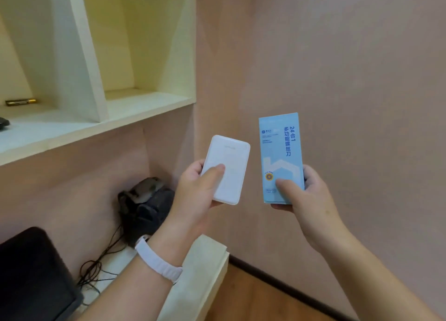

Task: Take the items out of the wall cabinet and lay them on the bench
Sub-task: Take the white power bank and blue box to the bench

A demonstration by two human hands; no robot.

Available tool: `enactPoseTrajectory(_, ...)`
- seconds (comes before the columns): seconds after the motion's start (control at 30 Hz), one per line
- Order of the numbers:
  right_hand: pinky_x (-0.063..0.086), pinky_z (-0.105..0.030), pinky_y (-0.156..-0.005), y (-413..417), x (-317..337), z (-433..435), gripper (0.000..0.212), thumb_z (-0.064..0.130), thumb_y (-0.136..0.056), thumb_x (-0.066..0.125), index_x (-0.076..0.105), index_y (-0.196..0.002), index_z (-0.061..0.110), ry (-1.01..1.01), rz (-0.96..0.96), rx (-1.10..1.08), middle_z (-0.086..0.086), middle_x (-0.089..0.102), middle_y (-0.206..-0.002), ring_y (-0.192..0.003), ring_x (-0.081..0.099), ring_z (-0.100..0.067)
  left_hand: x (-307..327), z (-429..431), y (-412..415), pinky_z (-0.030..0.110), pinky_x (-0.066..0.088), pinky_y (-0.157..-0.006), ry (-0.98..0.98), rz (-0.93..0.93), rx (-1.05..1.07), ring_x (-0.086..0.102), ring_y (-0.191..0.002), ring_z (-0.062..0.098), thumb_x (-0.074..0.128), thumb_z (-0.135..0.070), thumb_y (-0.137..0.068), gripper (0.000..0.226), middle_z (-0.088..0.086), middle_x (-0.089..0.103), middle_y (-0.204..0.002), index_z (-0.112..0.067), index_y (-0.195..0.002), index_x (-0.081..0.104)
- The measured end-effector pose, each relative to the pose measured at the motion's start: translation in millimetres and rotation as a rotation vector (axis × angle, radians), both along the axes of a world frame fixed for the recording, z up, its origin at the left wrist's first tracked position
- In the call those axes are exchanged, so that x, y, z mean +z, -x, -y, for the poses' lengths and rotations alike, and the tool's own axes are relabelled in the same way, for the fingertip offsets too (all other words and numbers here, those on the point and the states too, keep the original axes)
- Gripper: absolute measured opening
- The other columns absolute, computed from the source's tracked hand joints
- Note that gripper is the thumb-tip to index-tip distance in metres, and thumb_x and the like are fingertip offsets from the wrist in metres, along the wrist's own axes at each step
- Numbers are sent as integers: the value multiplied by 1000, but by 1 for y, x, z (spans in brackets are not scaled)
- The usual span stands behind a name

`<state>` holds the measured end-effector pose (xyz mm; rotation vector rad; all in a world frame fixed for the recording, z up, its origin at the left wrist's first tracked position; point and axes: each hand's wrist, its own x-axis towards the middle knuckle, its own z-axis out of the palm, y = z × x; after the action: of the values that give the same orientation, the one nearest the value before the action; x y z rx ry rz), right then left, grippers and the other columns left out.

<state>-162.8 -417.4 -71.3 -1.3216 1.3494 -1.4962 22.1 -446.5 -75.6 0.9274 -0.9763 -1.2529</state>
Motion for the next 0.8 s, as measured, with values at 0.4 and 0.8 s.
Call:
enactPoseTrajectory(0.4,60,-34,-66,196,-34,-165,20,4,-90,59,60,-107,16,-127,76,-398,-1,72,-103,-83,73,-17,-32,-77,227,35,52,-62,-136,48,-438,65,-80,22,58,-17,-92,7,6,70,-97,-17,-98,61)
enactPoseTrajectory(0.8,59,-39,-66,368,-54,-407,17,7,-90,59,62,-102,18,-124,157,-874,-2,74,-99,-82,73,-22,-50,-274,465,30,52,-55,-114,171,-848,64,-75,17,57,-16,-92,13,5,68,-94,-12,-104,60)
